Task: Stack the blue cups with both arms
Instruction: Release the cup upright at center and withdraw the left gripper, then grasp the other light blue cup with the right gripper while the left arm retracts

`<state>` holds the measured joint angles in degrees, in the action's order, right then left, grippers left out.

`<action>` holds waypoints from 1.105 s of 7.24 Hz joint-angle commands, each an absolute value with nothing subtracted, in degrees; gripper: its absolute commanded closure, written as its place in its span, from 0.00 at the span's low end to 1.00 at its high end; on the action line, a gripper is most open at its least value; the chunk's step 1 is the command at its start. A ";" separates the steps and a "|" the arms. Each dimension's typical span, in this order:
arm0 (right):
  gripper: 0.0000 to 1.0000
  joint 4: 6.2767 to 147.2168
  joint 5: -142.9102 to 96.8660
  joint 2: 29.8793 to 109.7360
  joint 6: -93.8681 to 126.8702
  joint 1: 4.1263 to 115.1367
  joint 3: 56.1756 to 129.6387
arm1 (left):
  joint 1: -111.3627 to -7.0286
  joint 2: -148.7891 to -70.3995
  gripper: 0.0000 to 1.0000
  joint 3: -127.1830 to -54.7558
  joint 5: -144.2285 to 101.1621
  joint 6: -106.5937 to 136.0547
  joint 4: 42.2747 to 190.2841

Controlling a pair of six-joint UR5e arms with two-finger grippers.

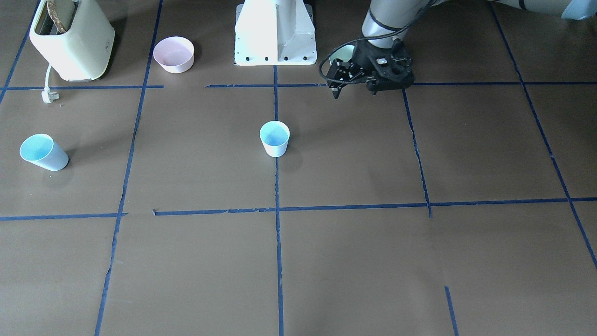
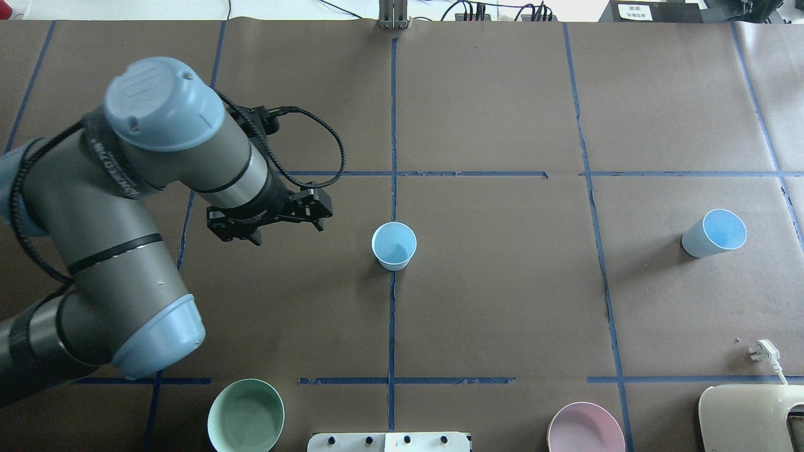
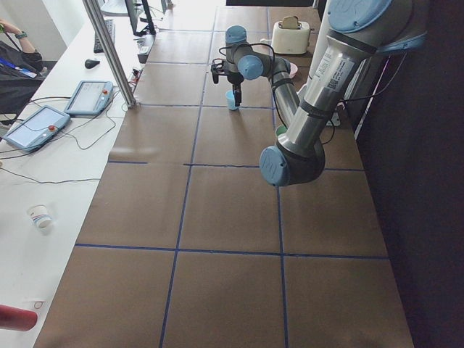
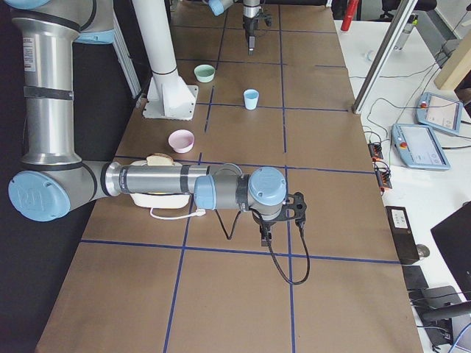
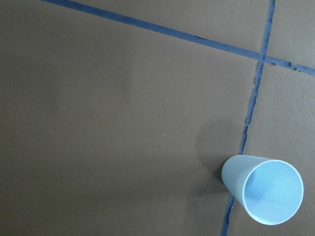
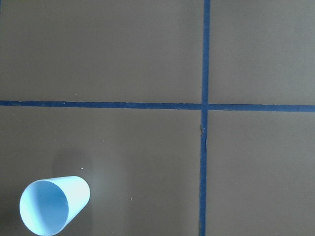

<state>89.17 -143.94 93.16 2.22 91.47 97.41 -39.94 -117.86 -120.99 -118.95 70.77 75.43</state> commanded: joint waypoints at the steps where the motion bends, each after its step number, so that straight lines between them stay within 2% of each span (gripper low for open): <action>1: 0.00 88.60 -144.41 93.43 14.52 85.38 103.41 | -43.58 -110.78 0.00 -129.16 -119.36 62.61 70.25; 4: 0.00 63.72 -136.19 98.68 39.13 71.94 103.54 | -48.32 -103.29 0.00 -133.68 -119.44 56.10 69.79; 8: 0.00 61.00 -130.17 98.79 43.59 63.82 100.30 | -52.91 -100.37 0.00 -133.77 -121.90 50.27 69.79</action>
